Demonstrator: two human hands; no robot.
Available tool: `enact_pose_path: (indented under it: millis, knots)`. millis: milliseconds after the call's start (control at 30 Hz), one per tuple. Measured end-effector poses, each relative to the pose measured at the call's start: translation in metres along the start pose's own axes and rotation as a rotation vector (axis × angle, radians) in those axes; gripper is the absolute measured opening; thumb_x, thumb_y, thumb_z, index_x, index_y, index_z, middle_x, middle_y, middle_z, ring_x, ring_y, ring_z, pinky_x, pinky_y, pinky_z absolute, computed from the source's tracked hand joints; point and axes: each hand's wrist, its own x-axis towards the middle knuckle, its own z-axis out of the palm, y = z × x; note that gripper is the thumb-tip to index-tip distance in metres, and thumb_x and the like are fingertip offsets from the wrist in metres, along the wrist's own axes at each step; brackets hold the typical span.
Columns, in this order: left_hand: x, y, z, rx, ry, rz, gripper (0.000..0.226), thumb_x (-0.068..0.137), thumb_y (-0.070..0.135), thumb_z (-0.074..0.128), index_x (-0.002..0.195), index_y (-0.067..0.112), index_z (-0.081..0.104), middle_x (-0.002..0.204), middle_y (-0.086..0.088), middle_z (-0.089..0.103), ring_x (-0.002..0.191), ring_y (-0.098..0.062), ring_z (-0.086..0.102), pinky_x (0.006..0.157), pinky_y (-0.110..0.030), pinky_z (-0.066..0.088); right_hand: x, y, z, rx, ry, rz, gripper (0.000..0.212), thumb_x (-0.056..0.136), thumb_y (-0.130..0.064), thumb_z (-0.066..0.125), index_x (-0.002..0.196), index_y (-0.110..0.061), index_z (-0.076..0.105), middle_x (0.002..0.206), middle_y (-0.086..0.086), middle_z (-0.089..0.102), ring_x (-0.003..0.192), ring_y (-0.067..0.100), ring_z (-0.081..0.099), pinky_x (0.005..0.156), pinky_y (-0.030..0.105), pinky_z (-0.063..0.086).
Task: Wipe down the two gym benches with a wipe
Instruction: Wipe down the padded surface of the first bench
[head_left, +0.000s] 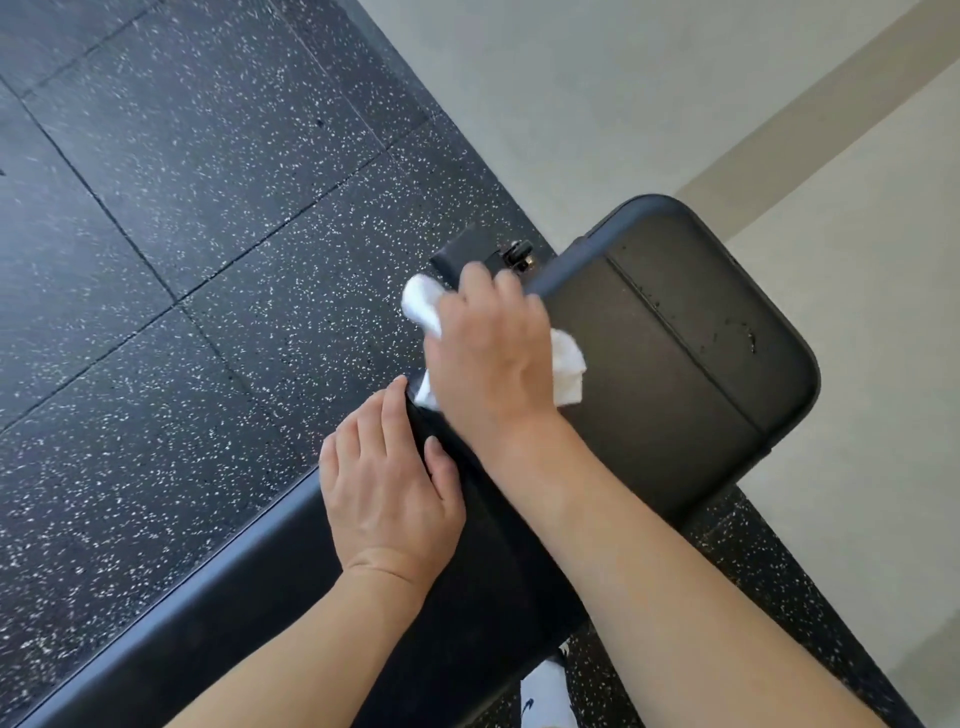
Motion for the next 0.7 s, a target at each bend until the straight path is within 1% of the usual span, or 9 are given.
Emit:
enact_pose_path:
  millis: [67, 133, 300, 333, 400, 500, 567, 633, 700]
  knots:
    - [0.000, -0.001, 0.001, -0.010, 0.009, 0.004, 0.063, 0.094, 0.034, 0.040, 0.151, 0.008, 0.047, 0.142, -0.011, 0.058, 0.125, -0.035, 0.054, 0.111, -0.050, 0.037, -0.017, 0.008, -0.006, 0.065, -0.023, -0.138, 0.016, 0.093, -0.030, 0.063, 0.084, -0.017, 0.064, 0.093, 0.004, 0.059, 0.086, 0.028, 0.054, 0.066, 0.038, 0.033]
    - [0.001, -0.002, 0.002, -0.011, 0.012, 0.003, 0.063, 0.094, 0.034, 0.042, 0.151, 0.008, 0.047, 0.142, -0.011, 0.059, 0.125, -0.034, 0.054, 0.112, -0.050, 0.038, -0.007, 0.034, -0.014, 0.033, -0.019, -0.200, 0.027, 0.096, -0.036, 0.063, 0.084, -0.013, 0.067, 0.090, 0.008, 0.060, 0.083, 0.030, 0.054, 0.065, 0.040, 0.039]
    - [0.000, -0.004, 0.002, 0.002, 0.007, 0.013, 0.064, 0.094, 0.035, 0.043, 0.151, 0.006, 0.048, 0.140, -0.013, 0.060, 0.123, -0.035, 0.056, 0.111, -0.049, 0.037, 0.065, 0.087, -0.021, -0.183, -0.033, 0.043, 0.043, 0.100, -0.043, 0.050, 0.094, -0.008, 0.073, 0.098, 0.012, 0.061, 0.094, 0.035, 0.053, 0.074, 0.046, 0.042]
    - [0.000, -0.004, 0.002, -0.001, 0.007, 0.009, 0.065, 0.094, 0.035, 0.044, 0.151, 0.006, 0.048, 0.140, -0.013, 0.060, 0.123, -0.035, 0.056, 0.112, -0.049, 0.037, 0.070, 0.082, -0.018, -0.218, -0.038, 0.059, 0.042, 0.099, -0.042, 0.048, 0.093, -0.008, 0.073, 0.096, 0.011, 0.060, 0.093, 0.035, 0.053, 0.072, 0.043, 0.038]
    - [0.000, -0.004, 0.002, -0.010, 0.012, 0.000, 0.065, 0.093, 0.035, 0.044, 0.151, 0.007, 0.049, 0.139, -0.012, 0.060, 0.123, -0.034, 0.055, 0.112, -0.048, 0.036, 0.065, 0.055, -0.007, -0.245, -0.089, -0.017, 0.039, 0.096, -0.040, 0.050, 0.088, -0.011, 0.075, 0.089, 0.008, 0.060, 0.088, 0.033, 0.053, 0.070, 0.039, 0.030]
    - [0.002, -0.004, 0.002, -0.033, 0.026, -0.006, 0.062, 0.094, 0.036, 0.045, 0.147, 0.005, 0.052, 0.138, -0.012, 0.060, 0.123, -0.033, 0.055, 0.113, -0.046, 0.035, 0.033, -0.002, 0.007, -0.160, -0.200, -0.204, 0.034, 0.094, -0.038, 0.053, 0.078, -0.017, 0.073, 0.082, 0.002, 0.060, 0.083, 0.028, 0.053, 0.070, 0.038, 0.026]
    - [0.002, -0.004, 0.002, -0.052, 0.034, -0.016, 0.058, 0.095, 0.036, 0.044, 0.142, 0.003, 0.054, 0.136, -0.014, 0.061, 0.123, -0.034, 0.055, 0.113, -0.045, 0.034, 0.015, -0.021, 0.014, -0.101, -0.208, -0.260, 0.033, 0.095, -0.037, 0.054, 0.072, -0.019, 0.068, 0.076, -0.001, 0.051, 0.079, 0.026, 0.050, 0.069, 0.038, 0.025]
    - [0.001, -0.004, 0.003, -0.046, 0.039, -0.019, 0.058, 0.096, 0.037, 0.044, 0.143, 0.003, 0.053, 0.136, -0.013, 0.061, 0.123, -0.032, 0.054, 0.113, -0.044, 0.033, 0.013, -0.013, 0.012, -0.038, -0.157, -0.268, 0.036, 0.097, -0.038, 0.052, 0.070, -0.017, 0.065, 0.075, -0.002, 0.040, 0.074, 0.025, 0.045, 0.066, 0.037, 0.027]
    - [0.001, -0.003, 0.003, -0.032, 0.034, -0.023, 0.061, 0.095, 0.037, 0.044, 0.146, 0.006, 0.052, 0.138, -0.012, 0.061, 0.125, -0.031, 0.052, 0.115, -0.044, 0.031, 0.020, 0.015, 0.004, -0.113, -0.119, -0.312, 0.034, 0.099, -0.038, 0.046, 0.081, -0.019, 0.067, 0.076, -0.001, 0.043, 0.075, 0.028, 0.047, 0.063, 0.037, 0.031]
